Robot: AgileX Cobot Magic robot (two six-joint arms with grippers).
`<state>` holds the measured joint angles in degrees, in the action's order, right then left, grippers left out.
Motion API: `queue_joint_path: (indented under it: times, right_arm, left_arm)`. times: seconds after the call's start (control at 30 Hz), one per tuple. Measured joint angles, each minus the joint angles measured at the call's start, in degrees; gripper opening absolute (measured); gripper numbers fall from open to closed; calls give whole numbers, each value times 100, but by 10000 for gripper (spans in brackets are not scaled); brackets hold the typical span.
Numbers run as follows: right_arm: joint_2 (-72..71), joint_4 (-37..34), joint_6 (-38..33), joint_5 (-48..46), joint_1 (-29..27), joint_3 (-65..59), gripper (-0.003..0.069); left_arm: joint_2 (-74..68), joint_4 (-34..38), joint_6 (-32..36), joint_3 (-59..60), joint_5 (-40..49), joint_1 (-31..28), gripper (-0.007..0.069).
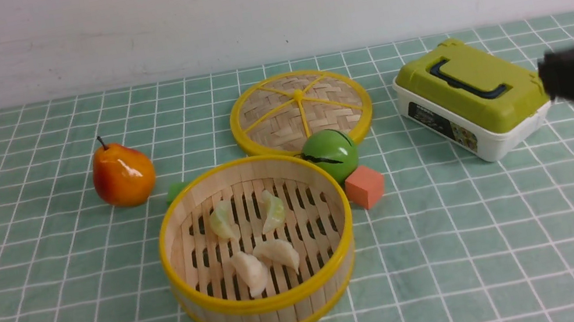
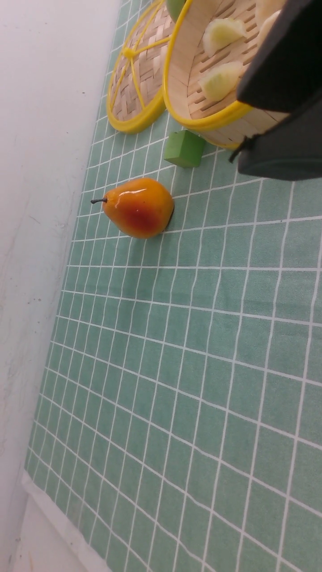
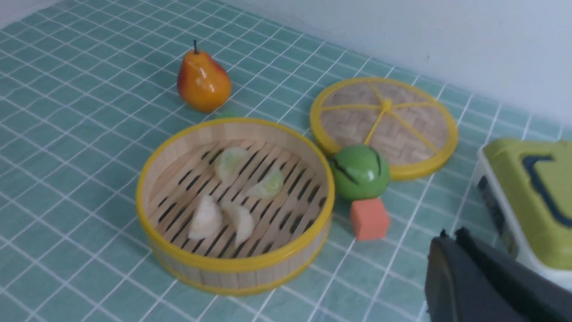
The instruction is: Put the dumplings into the steamer on the table with the blue tablecloth.
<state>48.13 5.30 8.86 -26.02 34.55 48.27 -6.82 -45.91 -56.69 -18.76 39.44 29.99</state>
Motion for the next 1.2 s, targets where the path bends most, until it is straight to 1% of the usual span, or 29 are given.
queue_joint_path:
  times: [0.03,0.13,0.17,0.27,0.47,0.63,0.8,0.93,1.0,1.03,1.13,1.2]
  right_arm:
    - [-145,-43,121,411,0,-599,-17]
    - [-356,-101,330,1154,0,-1731,-15]
    - [-357,-101,341,1199,0,-1731,-15]
    - [-383,-127,388,1722,0,-2939,-15]
    - [-488,13,388,1918,0,-3952,-12]
    - [-1286,288,383,2719,-245,-4842,-10]
    - [-2829,576,210,2536,-843,-4970,-8]
    - [-4177,628,110,1970,-1513,-4976,-8]
    - [-4468,593,64,1808,-1755,-4976,-8]
    - [-4755,513,-64,1571,-2037,-4976,-8]
    - [-4867,204,-466,926,-2644,-4981,-5]
    - [-4867,-36,-632,692,-2908,-4981,-5]
  left_arm:
    - [0,0,0,0,0,0,148]
    - [0,0,0,0,-5,0,150]
    - [0,0,0,0,-5,0,150]
    - [0,0,0,0,-5,0,151]
    - [0,-12,0,0,-16,0,151]
    - [0,-12,0,0,-2,0,154]
    - [0,-12,0,0,39,0,163]
    - [0,-12,0,0,47,0,165]
    - [0,-12,0,0,47,0,165]
    - [0,-12,0,0,58,0,166]
    - [0,-12,0,0,71,0,171]
    - [0,-12,0,0,71,0,174]
